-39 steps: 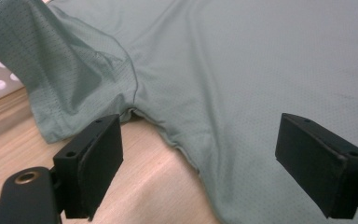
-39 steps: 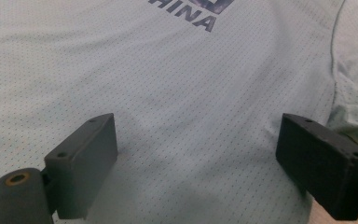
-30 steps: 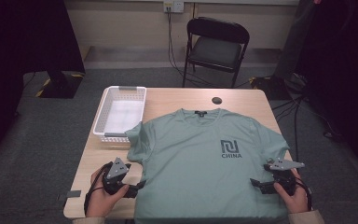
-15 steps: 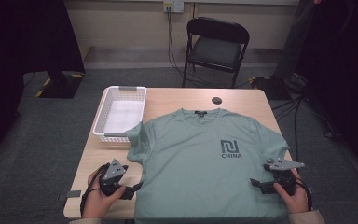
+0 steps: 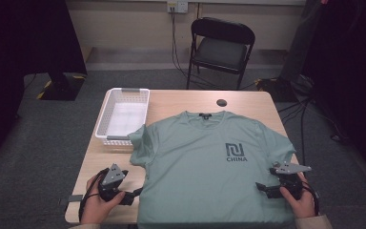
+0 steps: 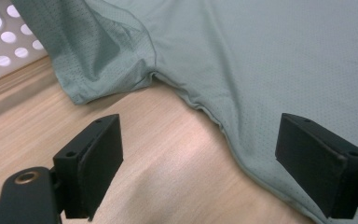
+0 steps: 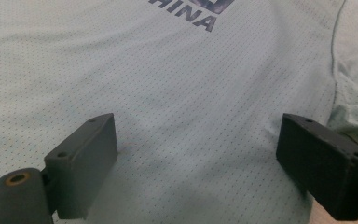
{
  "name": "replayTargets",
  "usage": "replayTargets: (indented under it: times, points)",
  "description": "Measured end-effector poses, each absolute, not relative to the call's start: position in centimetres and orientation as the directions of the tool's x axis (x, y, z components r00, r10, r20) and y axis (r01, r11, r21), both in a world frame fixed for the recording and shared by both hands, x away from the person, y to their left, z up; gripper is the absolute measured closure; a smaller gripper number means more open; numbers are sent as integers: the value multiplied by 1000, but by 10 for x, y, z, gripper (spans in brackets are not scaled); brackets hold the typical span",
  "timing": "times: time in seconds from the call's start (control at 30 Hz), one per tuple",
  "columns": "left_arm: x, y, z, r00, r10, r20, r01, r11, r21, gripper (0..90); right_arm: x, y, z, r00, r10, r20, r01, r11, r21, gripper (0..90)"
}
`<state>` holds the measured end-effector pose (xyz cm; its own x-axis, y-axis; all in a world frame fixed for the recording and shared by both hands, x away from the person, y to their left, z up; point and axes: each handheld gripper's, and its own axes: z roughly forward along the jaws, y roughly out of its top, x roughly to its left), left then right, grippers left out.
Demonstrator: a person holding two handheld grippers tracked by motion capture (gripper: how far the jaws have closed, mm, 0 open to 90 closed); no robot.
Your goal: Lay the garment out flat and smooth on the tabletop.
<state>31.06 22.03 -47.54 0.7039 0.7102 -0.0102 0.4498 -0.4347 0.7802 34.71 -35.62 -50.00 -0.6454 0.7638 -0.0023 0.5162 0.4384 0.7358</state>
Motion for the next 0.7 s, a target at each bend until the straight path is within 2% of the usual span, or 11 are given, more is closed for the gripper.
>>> replayTargets:
  times: [0.7]
  points:
    - [309,234,-480,690,724,-10,461,-429,777,147,347,-356,-500,-645,764,-2,516,438,736,112]
